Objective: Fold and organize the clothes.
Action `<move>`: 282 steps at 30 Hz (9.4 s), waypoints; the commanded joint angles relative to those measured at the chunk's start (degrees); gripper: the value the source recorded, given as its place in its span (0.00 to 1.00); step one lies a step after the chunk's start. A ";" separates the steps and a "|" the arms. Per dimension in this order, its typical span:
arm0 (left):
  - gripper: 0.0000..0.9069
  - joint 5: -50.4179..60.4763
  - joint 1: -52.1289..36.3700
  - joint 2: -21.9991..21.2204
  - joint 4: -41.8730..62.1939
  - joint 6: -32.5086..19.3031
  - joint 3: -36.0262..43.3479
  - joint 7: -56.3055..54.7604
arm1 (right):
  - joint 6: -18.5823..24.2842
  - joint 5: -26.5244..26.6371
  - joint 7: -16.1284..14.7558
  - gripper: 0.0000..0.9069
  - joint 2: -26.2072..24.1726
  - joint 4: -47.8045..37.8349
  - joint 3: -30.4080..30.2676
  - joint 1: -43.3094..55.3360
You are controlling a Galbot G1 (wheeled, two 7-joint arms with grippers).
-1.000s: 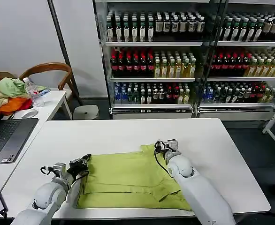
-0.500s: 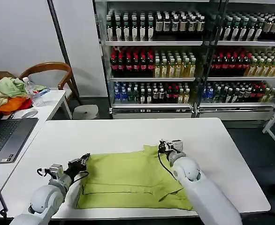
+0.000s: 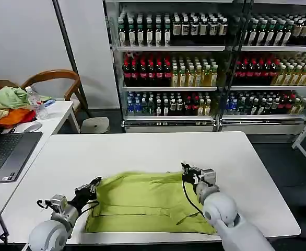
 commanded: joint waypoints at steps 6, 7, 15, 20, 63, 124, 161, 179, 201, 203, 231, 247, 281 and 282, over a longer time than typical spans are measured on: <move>0.06 0.66 8.56 0.76 -5.49 -0.51 -2.54 0.04 | 0.35 -1.17 -0.01 0.00 -1.77 6.27 1.85 -7.48; 0.06 0.72 8.86 0.76 -5.52 -0.52 -2.56 0.04 | 0.45 -1.55 -0.08 0.00 -1.86 6.15 1.88 -7.57; 0.06 1.62 9.58 0.84 -5.15 -0.90 -1.93 0.14 | 0.51 -1.94 0.36 0.00 -2.22 6.30 2.89 -8.48; 0.06 1.39 8.59 0.93 -4.54 -1.01 -2.03 0.11 | 0.41 -1.60 0.26 0.00 -2.78 8.90 3.66 -9.88; 1.00 4.30 9.66 1.16 -4.81 0.87 -1.72 0.06 | 2.25 -6.41 -0.62 0.98 -3.91 10.04 2.85 -16.28; 0.04 3.98 8.98 -6.71 -9.03 2.00 8.17 -25.92 | 2.91 -11.27 -1.07 1.00 -4.84 16.80 9.75 -21.52; 0.04 0.72 8.75 -1.74 -20.97 13.86 -12.59 -21.61 | 3.12 -12.31 -1.28 1.00 -5.06 18.09 12.95 -20.37; 0.04 11.78 5.00 -9.44 -18.05 10.77 10.75 -17.81 | 3.04 -13.50 -1.32 1.00 -4.57 18.35 14.61 -21.33; 0.06 11.85 1.58 -11.96 -14.41 9.22 14.91 -16.64 | 2.98 -13.55 -1.31 1.00 -4.77 17.71 14.54 -20.93; 0.67 12.04 1.08 -12.07 -12.98 8.97 15.01 -16.51 | 2.98 -13.56 -1.31 1.00 -4.89 17.79 14.54 -20.92; 1.00 8.62 6.98 -6.43 -13.53 2.06 -7.44 -15.38 | 3.37 -13.54 -1.84 1.00 -4.84 19.08 14.72 -20.22; 1.00 3.07 10.20 -10.08 -8.24 4.20 -6.07 -11.77 | 3.87 -13.79 -1.98 1.00 -4.89 19.06 15.72 -21.32; 0.04 1.74 9.17 -12.21 -4.63 2.03 -3.14 -11.64 | 3.91 -14.13 -1.99 1.00 -4.44 18.47 15.35 -20.75; 0.04 1.73 9.10 -12.31 -4.60 2.03 -3.01 -11.64 | 3.92 -14.14 -2.01 1.00 -4.42 18.43 15.27 -20.72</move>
